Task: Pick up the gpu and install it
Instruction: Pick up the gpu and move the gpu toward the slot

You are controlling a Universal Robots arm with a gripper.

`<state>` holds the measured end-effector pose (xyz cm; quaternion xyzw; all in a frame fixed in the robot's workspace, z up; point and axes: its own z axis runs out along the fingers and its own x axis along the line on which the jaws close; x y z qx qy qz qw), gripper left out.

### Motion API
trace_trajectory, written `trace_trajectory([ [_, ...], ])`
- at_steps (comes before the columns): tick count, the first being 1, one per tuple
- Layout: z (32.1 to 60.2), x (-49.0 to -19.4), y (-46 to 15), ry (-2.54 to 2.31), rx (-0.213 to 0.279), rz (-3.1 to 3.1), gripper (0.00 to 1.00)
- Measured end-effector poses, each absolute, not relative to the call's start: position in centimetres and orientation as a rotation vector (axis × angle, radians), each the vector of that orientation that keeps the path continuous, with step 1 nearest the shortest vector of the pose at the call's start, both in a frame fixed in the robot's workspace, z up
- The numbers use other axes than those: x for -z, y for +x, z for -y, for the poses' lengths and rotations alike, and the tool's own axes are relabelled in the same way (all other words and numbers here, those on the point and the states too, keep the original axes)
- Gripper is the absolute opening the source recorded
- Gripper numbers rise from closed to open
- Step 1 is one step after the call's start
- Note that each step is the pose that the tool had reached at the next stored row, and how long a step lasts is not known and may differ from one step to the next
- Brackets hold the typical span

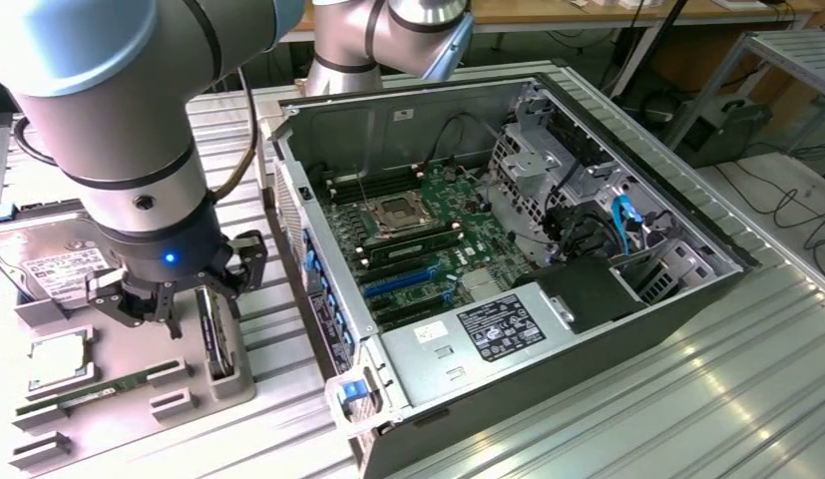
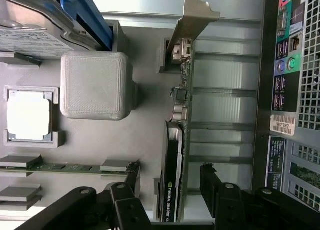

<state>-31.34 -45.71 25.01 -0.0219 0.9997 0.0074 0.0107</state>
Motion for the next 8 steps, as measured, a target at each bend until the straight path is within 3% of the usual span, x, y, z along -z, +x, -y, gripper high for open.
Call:
trace_trajectory([
  [8,45.71,-24.14,-31.34,-0.068,-0.023,-3.119,0.60],
])
